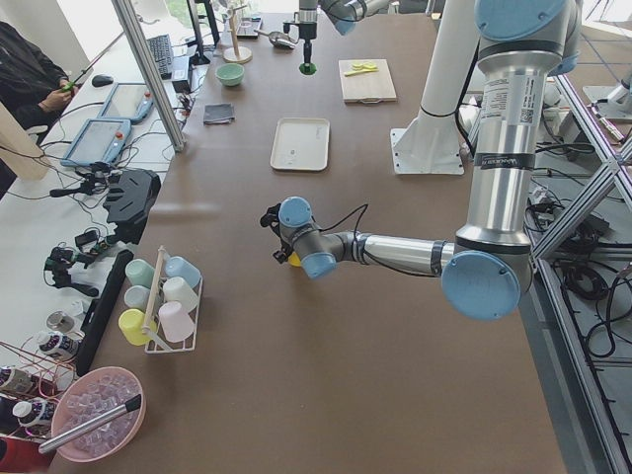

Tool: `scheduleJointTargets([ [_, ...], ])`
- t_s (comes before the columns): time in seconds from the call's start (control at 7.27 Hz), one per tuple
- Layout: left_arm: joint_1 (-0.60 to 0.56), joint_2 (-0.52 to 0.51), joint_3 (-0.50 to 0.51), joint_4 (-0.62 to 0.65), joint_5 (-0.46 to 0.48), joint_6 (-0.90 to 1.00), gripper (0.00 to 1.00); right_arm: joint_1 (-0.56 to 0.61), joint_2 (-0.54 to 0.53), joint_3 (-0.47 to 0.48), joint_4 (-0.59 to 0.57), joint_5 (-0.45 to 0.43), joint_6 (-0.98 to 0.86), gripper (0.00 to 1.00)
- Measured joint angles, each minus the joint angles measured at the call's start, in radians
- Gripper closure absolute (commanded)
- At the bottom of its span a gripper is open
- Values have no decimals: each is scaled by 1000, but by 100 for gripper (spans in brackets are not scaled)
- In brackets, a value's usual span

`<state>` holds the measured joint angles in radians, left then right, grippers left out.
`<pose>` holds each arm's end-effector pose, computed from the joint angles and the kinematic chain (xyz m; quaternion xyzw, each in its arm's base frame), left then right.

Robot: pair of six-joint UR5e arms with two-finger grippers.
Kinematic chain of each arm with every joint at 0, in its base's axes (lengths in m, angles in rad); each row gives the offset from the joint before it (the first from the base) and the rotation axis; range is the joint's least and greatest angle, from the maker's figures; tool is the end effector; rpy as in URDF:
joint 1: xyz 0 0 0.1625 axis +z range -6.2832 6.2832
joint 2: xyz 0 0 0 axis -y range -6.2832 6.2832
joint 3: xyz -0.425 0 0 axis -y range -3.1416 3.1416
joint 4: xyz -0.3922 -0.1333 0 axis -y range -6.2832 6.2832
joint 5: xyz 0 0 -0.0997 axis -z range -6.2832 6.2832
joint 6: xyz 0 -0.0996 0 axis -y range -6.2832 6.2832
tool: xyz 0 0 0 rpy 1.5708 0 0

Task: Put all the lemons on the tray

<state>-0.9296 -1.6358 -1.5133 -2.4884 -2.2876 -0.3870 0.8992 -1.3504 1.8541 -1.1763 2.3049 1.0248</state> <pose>0.2685 -0.4731 0.5492 0.2095 0.4788 0.2615 0.8114 -0.2941 -0.4770 0.3560 0.0255 -0.5178 -0.0057 0.8551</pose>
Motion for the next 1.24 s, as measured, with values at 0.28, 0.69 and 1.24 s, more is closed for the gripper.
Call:
scheduleJointTargets([
  [0.28,-2,-104,-32,44,-59,-195,100,-42,53,-6,-22,-43,50,100],
  [0.69,79,-324,-46,145,45,-442,100,-113,156,-58,-80,-149,92,100],
  [1.24,338,-567,-28,335,387,-657,100,-194,282,-202,-76,-249,168,100],
])
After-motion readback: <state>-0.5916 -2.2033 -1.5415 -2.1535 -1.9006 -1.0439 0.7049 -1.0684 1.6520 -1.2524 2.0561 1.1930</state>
